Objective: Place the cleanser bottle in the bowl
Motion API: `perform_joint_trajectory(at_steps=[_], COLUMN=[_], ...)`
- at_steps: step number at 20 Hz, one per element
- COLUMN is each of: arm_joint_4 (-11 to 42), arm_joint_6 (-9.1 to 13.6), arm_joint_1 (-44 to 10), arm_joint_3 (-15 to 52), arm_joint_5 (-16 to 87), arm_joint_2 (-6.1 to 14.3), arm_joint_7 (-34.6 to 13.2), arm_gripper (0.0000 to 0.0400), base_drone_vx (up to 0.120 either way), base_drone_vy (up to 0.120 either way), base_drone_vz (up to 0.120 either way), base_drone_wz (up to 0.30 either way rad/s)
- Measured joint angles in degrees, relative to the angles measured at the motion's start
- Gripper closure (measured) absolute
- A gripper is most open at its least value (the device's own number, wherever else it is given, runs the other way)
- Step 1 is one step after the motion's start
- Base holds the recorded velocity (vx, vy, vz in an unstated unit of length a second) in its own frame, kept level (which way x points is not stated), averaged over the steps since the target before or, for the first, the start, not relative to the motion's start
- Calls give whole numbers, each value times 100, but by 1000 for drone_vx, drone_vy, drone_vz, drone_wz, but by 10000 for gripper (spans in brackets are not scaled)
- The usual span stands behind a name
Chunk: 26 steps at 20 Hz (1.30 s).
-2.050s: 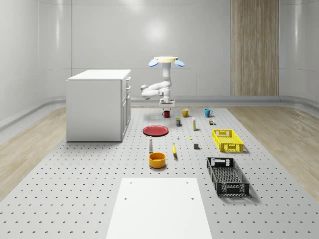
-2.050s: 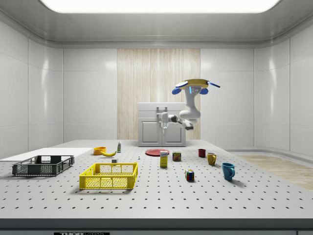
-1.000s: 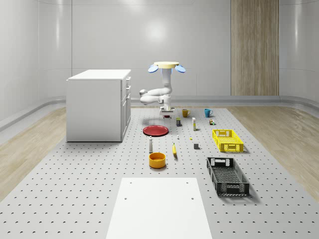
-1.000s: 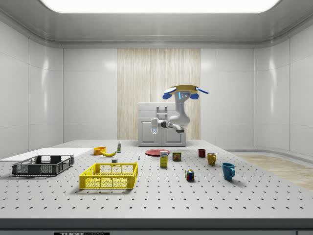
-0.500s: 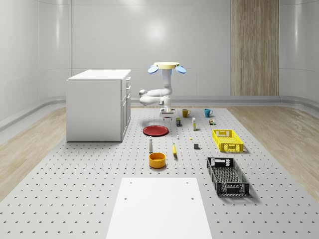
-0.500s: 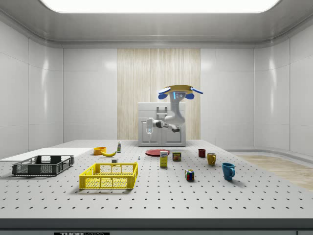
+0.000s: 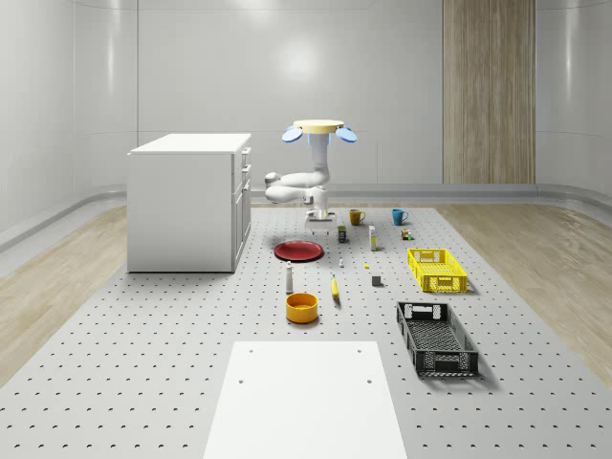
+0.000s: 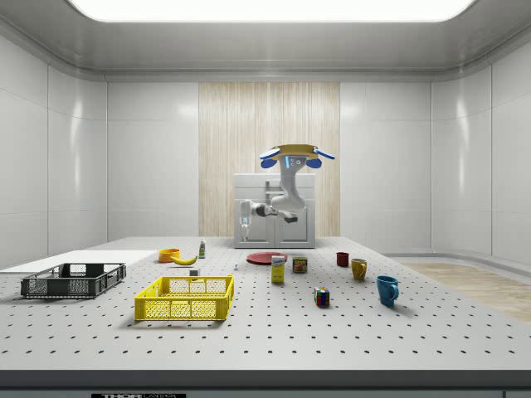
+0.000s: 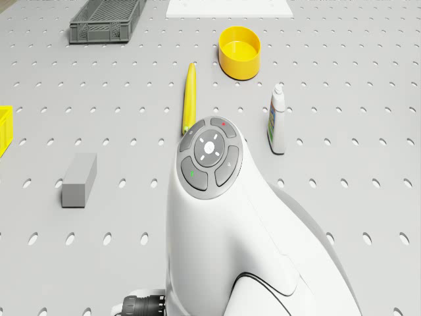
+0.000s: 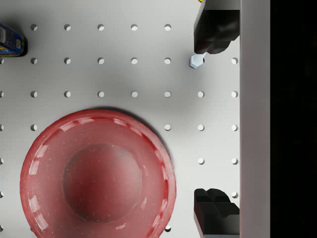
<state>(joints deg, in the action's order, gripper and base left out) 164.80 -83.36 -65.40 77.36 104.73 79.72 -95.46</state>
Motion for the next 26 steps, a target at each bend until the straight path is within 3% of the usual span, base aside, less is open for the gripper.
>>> perform_joint_trajectory(at_steps=[6, 26], arm_joint_4=[-5, -17], arm_joint_6=[-87, -335], arm_joint_1=[-22, -84], arm_joint_3=[17, 64], arm_joint_5=[-40, -153], arm_joint_2=[93, 359], arm_joint_7=[-19, -72], arm_gripper=[0, 0], base_drone_vx=[120, 120], base_drone_vy=[-60, 0], base_drone_vz=[0, 0], base_drone_wz=[0, 0])
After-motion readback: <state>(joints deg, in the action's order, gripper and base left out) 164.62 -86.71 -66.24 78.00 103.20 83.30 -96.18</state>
